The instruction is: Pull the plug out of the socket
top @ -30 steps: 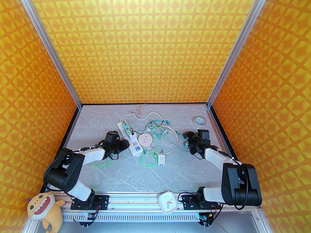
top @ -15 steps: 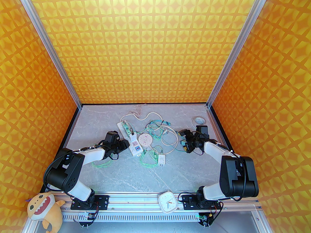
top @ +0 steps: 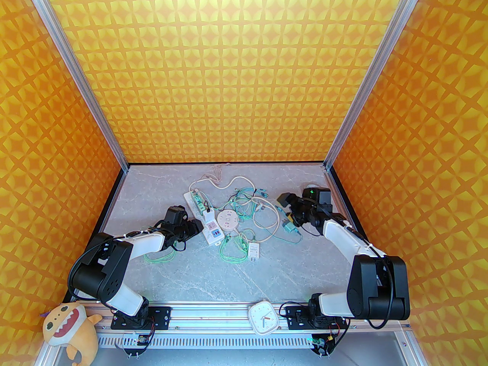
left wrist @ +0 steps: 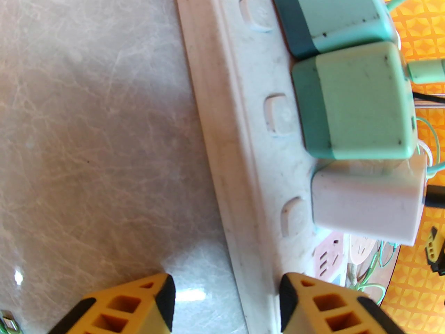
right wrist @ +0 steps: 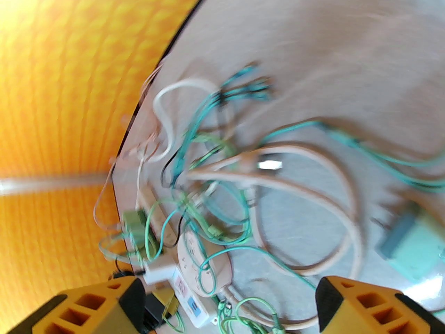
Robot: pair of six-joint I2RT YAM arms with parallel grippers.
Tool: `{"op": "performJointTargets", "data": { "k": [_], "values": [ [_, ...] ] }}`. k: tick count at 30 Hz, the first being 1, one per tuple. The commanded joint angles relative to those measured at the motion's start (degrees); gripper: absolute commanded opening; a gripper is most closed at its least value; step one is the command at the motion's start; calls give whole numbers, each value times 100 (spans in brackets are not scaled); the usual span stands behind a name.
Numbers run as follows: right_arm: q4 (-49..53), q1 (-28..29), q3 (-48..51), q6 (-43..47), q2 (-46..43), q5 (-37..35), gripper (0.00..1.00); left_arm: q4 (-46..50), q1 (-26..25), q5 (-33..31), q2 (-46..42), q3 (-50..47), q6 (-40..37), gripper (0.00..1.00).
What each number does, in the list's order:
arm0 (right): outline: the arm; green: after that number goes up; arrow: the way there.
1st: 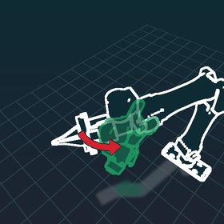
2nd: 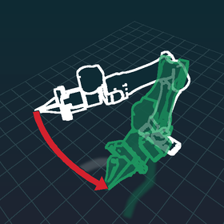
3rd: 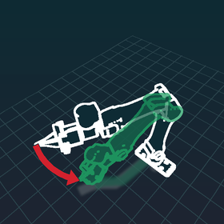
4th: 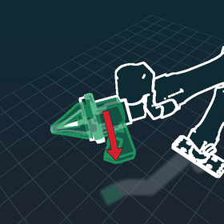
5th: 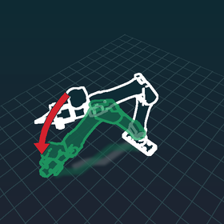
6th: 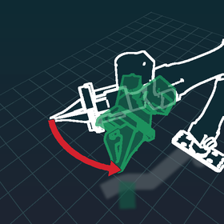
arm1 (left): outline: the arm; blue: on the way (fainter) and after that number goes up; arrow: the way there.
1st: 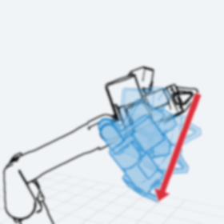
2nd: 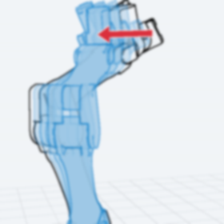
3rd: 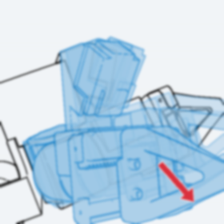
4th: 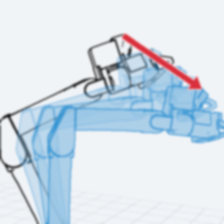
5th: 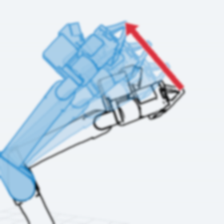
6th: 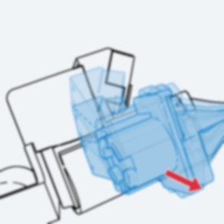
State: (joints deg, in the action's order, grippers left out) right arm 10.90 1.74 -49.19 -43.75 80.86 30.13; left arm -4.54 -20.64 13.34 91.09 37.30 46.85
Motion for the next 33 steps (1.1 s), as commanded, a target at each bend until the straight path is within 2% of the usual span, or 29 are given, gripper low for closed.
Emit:
{"op": "performJointTargets", "data": {
  "k": [1,9,13,16,23,31,33],
  "values": [
    [83,653,-248,936,-237,-393,81,606,-25,-249,-75,-118,-215,54],
    [276,2474,-600,1857,-59,-2018,76,435,84,-53,-338,-109,-308,56],
    [279,3299,-971,2233,427,-2666,71,227,340,290,-475,-27,-360,57],
    [429,3742,-1375,2394,938,-3007,72,204,558,416,-489,122,-452,57],
    [490,4175,-2095,2450,1907,-3214,74,-285,1087,948,-94,386,-520,57],
    [551,4278,-2656,2415,2592,-3225,75,-648,1251,1126,608,753,-514,56],
    [537,4282,-2738,2406,2703,-3238,75,-1004,1290,1175,755,671,-392,56]
  ]
}}
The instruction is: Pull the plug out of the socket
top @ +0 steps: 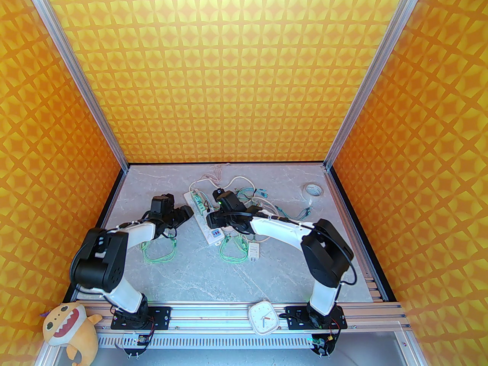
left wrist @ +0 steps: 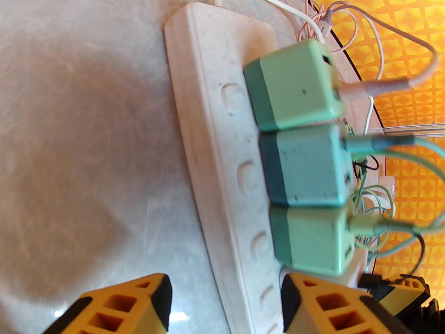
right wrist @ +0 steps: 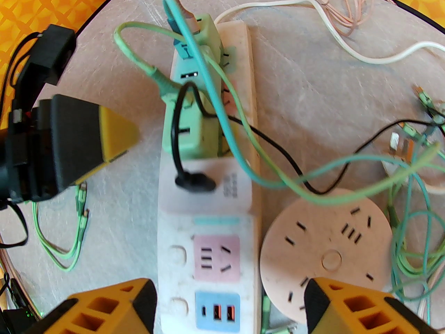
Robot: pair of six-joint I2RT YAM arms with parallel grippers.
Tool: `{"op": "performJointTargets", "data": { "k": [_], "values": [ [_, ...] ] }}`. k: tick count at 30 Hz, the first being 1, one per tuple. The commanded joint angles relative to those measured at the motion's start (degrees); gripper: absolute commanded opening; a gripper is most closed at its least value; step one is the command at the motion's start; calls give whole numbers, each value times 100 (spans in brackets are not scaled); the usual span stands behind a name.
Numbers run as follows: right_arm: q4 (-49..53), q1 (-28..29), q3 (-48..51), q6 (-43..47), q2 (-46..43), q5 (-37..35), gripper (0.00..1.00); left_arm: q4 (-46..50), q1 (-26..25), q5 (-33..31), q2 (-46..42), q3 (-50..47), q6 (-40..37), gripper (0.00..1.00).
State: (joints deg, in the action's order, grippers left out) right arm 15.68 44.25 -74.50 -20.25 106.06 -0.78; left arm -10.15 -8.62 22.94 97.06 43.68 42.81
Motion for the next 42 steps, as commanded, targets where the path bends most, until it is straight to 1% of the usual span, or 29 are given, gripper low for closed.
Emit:
{"op": "performJointTargets", "data": {
  "k": [1,4,9,13,18,21,25,31,32,33,34,42],
  "values": [
    [68,26,-253,56,254,-144,75,-595,110,259,232,-10,53,56],
    [117,27,-420,71,440,-168,75,-821,108,407,434,1,96,56],
    [199,31,-747,65,776,-146,78,-947,106,448,660,44,250,56],
    [334,31,-1040,87,1011,-268,79,-777,88,448,766,146,334,53],
    [365,27,-1241,144,1202,-266,78,-783,6,439,785,79,330,50],
    [486,29,-1433,213,1336,-254,76,-522,-67,420,839,196,243,49],
    [541,31,-1576,236,1451,-281,76,-205,-130,228,828,296,126,48],
    [683,40,-1824,310,1664,-363,76,804,-330,-386,865,690,-205,46],
    [695,48,-1850,319,1687,-379,76,866,-333,-416,882,730,-220,46],
    [695,57,-1867,333,1713,-413,76,931,-334,-426,931,772,-229,39],
    [692,66,-1885,340,1728,-448,76,990,-337,-422,975,806,-235,37],
    [748,110,-2064,435,1898,-566,74,1058,-348,-422,1079,875,-215,36]
  ]
}}
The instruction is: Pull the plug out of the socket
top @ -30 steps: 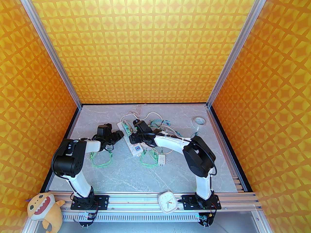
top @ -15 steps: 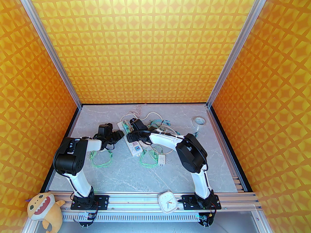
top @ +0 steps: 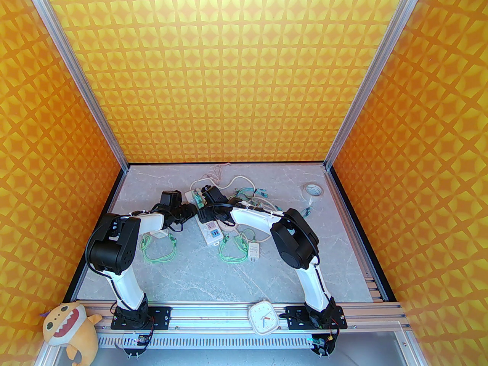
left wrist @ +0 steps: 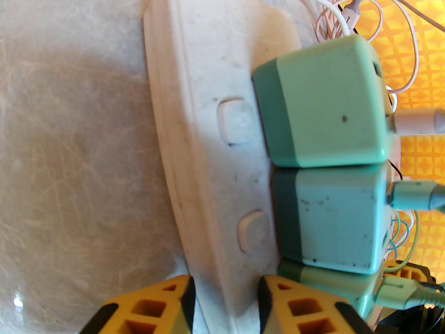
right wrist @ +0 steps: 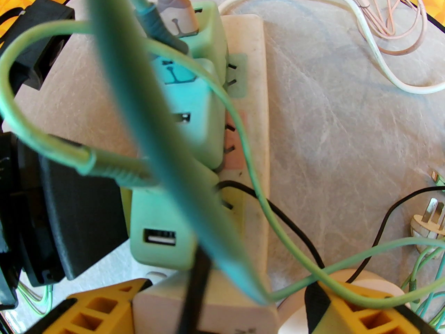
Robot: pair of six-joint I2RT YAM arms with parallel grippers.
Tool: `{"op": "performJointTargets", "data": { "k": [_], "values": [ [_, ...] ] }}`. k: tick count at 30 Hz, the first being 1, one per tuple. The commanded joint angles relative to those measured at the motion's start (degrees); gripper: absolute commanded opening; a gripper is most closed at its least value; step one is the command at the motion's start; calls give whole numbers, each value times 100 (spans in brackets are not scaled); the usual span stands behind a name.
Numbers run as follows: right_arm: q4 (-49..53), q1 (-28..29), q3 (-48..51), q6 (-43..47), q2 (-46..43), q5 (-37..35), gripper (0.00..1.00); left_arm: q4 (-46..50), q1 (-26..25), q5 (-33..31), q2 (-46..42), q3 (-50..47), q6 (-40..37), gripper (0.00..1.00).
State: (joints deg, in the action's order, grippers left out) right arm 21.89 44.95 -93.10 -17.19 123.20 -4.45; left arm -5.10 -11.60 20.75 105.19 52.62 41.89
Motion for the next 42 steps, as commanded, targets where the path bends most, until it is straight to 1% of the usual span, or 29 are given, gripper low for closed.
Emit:
{"op": "performJointTargets", "data": {
  "k": [1,6,8,10,11,13,15,16,20,22,24,30,34,37,39,42],
  "values": [
    [160,57,-246,160,218,-227,74,554,-60,-208,265,-16,-128,36],
    [361,132,-493,214,384,-518,71,539,-84,-204,214,-45,-102,34],
    [411,154,-555,240,440,-568,66,532,-96,-203,187,-61,-85,34],
    [480,196,-600,263,468,-701,63,536,-111,-186,153,-73,-50,34],
    [496,209,-596,276,460,-763,60,541,-121,-182,128,-91,-33,34],
    [485,231,-539,286,389,-897,57,545,-141,-185,100,-123,13,34],
    [416,234,-400,302,262,-1019,50,579,-150,-181,60,-170,60,33],
    [371,234,-331,311,201,-1084,49,576,-157,-185,46,-187,73,33],
    [229,234,-78,365,-66,-1294,48,595,-178,-190,-15,-251,173,33],
    [258,234,-59,321,-115,-1264,47,627,-202,-186,-16,-260,211,33],
    [281,261,-68,241,-136,-1142,44,667,-228,-186,-3,-253,223,33],
    [383,710,-243,316,-10,-1445,44,696,-268,-186,37,-225,232,34],
    [448,731,-298,260,25,-1392,43,716,-275,-204,46,-221,213,33],
    [349,688,-188,256,-127,-1419,43,736,-273,-212,75,-208,206,33],
    [190,538,-21,123,-273,-1142,43,748,-268,-215,94,-193,199,33],
    [-193,214,334,-258,-506,-519,42,772,-273,-216,105,-182,193,33]
  ]
}}
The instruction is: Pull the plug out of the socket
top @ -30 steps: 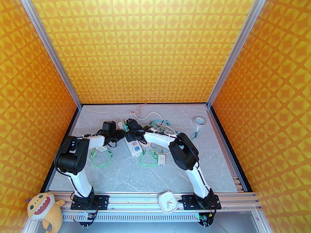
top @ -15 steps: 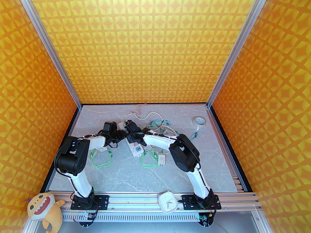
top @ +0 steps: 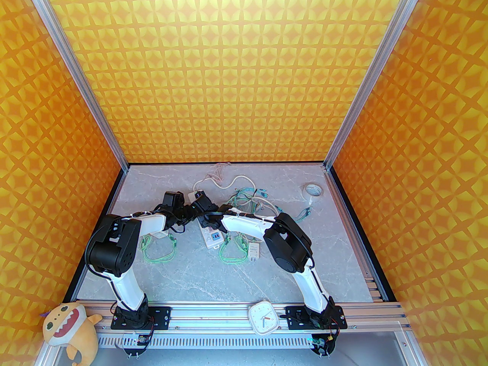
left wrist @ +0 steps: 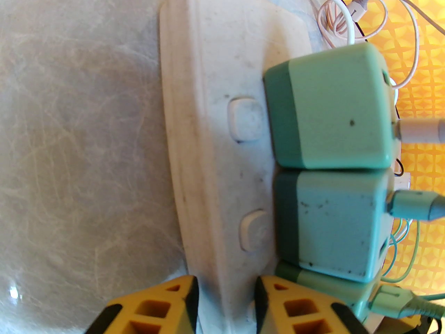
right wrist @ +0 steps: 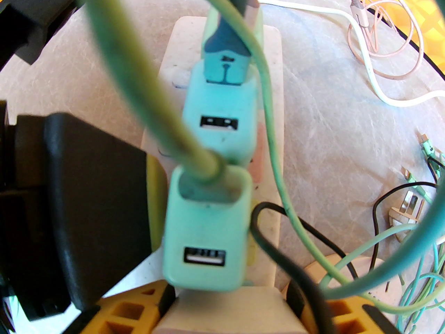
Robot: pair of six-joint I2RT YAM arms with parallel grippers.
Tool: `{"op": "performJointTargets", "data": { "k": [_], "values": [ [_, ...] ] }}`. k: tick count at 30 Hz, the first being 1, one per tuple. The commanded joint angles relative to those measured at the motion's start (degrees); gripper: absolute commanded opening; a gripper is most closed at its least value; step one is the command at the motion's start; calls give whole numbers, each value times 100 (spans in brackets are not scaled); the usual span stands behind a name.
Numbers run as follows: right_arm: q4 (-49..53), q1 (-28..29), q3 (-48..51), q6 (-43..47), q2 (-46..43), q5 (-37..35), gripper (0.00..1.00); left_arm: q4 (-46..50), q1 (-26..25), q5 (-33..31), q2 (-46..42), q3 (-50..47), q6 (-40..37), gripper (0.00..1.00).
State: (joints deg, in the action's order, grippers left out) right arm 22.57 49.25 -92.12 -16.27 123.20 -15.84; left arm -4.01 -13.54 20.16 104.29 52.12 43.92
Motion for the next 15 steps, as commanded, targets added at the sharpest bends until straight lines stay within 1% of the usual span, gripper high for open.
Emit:
{"op": "performJointTargets", "data": {
  "k": [1,3,7,10,15],
  "values": [
    [-367,-292,332,-441,-569,772,42,664,-79,-153,206,-129,-10,33],
    [-474,-364,449,-525,-655,897,42,665,-81,-153,206,-122,-14,33],
    [-341,-349,381,-465,-675,816,41,658,-92,-153,219,-118,-15,33],
    [-68,-216,189,-304,-599,449,40,672,-90,-159,225,-103,-20,33],
    [394,203,-246,192,-338,-498,40,679,-88,-159,241,-95,-41,33]
  ]
}}
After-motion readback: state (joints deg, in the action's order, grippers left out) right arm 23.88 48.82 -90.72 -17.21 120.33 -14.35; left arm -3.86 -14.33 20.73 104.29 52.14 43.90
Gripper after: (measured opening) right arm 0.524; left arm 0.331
